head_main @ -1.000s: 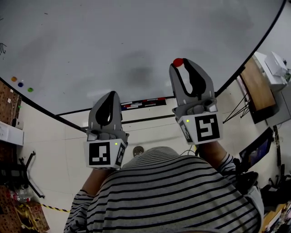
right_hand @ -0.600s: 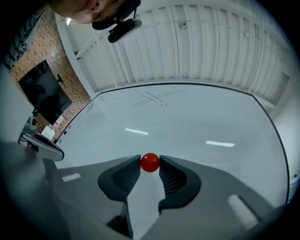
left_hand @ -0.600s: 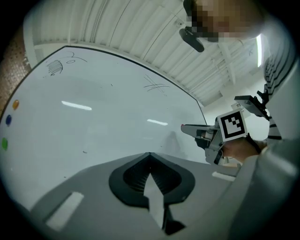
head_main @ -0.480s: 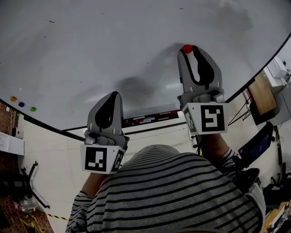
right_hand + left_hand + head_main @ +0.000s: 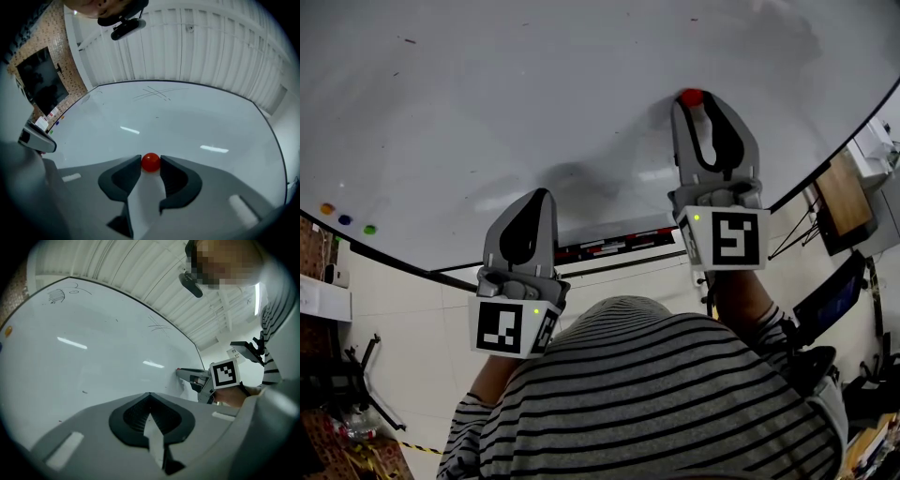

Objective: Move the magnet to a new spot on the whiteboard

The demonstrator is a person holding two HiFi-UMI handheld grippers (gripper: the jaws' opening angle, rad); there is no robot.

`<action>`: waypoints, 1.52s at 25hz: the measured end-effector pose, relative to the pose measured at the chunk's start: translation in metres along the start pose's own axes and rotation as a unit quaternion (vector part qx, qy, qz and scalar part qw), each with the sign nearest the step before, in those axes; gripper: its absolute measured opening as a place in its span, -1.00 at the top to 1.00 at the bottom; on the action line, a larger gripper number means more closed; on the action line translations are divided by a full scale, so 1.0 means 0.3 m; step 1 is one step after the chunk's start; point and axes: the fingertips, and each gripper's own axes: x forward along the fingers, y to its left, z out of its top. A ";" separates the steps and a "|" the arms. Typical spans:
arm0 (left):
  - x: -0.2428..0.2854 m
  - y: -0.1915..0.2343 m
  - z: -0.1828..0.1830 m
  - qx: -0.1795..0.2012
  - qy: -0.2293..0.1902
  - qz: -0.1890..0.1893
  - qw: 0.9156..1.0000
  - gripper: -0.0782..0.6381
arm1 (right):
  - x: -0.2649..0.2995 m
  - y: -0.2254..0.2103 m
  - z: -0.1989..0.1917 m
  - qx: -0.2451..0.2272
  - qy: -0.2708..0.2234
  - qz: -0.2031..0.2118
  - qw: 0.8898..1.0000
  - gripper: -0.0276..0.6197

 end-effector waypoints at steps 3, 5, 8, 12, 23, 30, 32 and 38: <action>-0.008 -0.005 -0.016 0.001 0.003 0.000 1.000 0.74 | -0.030 -0.001 0.003 0.008 -0.005 0.005 1.000 0.55; -0.014 -0.015 -0.019 0.001 0.004 0.002 1.000 0.74 | -0.072 0.001 0.015 0.017 -0.010 0.008 1.000 0.55; -0.030 -0.068 -0.012 0.003 0.004 -0.001 1.000 0.74 | -0.173 -0.016 0.027 0.039 -0.008 0.014 0.999 0.57; -0.077 -0.210 0.000 0.002 0.005 -0.006 1.000 0.74 | -0.352 -0.045 0.030 0.082 0.012 0.028 0.996 0.86; -0.331 -0.710 -0.039 0.021 0.047 0.026 0.998 0.74 | -0.870 -0.068 0.011 0.171 0.099 0.111 0.974 0.91; -0.491 -0.848 -0.081 0.027 0.082 0.062 0.994 0.74 | -1.091 -0.039 -0.010 0.205 0.144 0.140 0.958 0.91; -0.520 -0.859 -0.089 0.031 0.086 0.067 0.994 0.74 | -1.135 -0.020 -0.020 0.209 0.159 0.144 0.954 0.91; -0.580 -0.819 -0.067 0.028 0.089 0.073 0.993 0.74 | -1.166 0.035 0.008 0.207 0.175 0.142 0.952 0.91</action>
